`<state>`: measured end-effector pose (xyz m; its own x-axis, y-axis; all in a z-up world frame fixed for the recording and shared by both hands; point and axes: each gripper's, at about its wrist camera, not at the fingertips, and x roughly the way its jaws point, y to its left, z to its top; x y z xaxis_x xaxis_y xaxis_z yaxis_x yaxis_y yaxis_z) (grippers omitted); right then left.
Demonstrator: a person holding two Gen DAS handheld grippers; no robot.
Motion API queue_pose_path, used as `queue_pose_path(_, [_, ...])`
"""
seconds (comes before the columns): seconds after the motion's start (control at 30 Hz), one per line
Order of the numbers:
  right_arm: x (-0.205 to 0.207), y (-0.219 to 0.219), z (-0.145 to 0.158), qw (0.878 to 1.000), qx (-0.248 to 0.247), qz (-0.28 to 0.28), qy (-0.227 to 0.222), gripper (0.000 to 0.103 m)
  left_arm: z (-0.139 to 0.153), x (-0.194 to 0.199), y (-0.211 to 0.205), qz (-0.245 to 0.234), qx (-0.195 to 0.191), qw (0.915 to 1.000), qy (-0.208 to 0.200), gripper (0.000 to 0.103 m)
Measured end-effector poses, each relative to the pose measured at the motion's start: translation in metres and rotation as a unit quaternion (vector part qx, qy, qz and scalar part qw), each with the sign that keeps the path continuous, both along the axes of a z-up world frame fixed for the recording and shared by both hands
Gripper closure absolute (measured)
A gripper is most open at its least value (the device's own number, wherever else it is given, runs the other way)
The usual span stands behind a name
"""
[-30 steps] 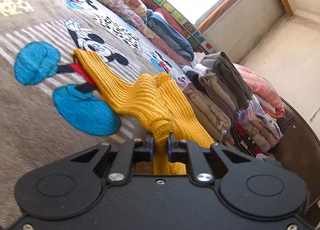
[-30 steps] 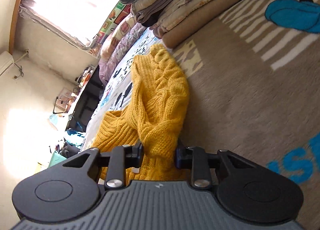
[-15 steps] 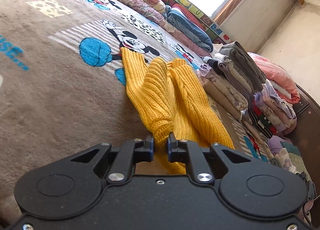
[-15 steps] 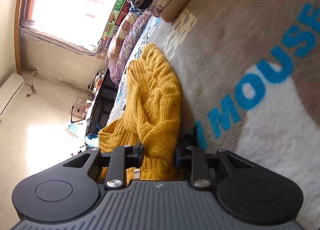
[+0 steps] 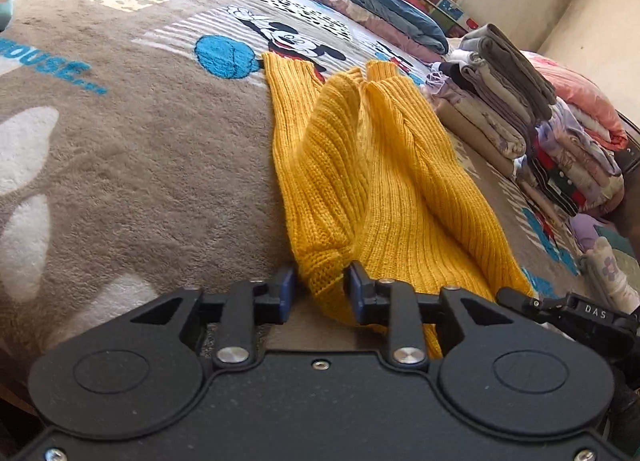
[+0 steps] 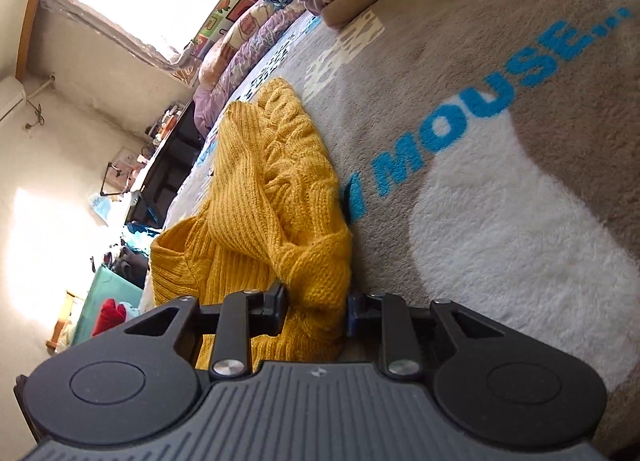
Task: Fold clothes
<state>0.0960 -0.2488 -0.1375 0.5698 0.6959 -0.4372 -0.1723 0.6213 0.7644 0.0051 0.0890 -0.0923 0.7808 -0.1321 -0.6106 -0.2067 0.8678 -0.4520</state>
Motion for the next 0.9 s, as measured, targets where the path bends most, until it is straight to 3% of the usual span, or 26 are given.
queue_pose_path(0.03, [-0.002, 0.000, 0.004, 1.000, -0.012, 0.000, -0.010, 0.069, 0.005, -0.002, 0.004, 0.007, -0.001, 0.9999, -0.007, 0.047])
queue_pose_path(0.07, [-0.005, 0.001, 0.008, 0.999, -0.025, -0.001, -0.020, 0.067, 0.010, -0.004, 0.007, 0.015, -0.002, 0.9998, -0.014, 0.044])
queue_pose_path(0.3, [-0.022, 0.003, 0.035, 0.990, -0.111, -0.004, -0.090, 0.051, 0.042, -0.002, 0.036, 0.058, -0.028, 0.9969, -0.047, 0.043])
queue_pose_path(0.37, [-0.017, 0.002, 0.041, 0.987, -0.125, -0.008, -0.105, 0.033, 0.046, 0.008, 0.041, 0.062, -0.029, 0.9966, -0.045, 0.043])
queue_pose_path(0.4, [-0.013, 0.001, 0.044, 0.985, -0.131, -0.011, -0.111, 0.030, 0.047, 0.013, 0.043, 0.065, -0.030, 0.9964, -0.045, 0.043])
queue_pose_path(0.6, [0.006, -0.022, 0.015, 0.982, -0.167, -0.052, -0.065, 0.027, 0.056, 0.044, 0.056, 0.078, -0.034, 0.9956, -0.040, 0.044])
queue_pose_path(0.7, [0.012, -0.029, 0.004, 0.986, -0.148, -0.046, -0.061, 0.020, 0.044, 0.076, 0.070, 0.068, -0.041, 0.9965, -0.025, 0.045])
queue_pose_path(0.77, [0.013, -0.024, 0.002, 0.986, -0.149, -0.018, -0.071, 0.000, 0.032, 0.100, 0.082, 0.061, -0.054, 0.9966, -0.011, 0.047])
queue_pose_path(0.83, [0.013, -0.018, 0.002, 0.984, -0.160, 0.002, -0.074, 0.000, 0.017, 0.119, 0.093, 0.055, -0.065, 0.9964, -0.004, 0.050])
queue_pose_path(0.9, [0.015, -0.024, 0.000, 0.988, -0.137, -0.002, -0.068, 0.000, 0.002, 0.130, 0.101, 0.047, -0.083, 0.9955, -0.006, 0.050])
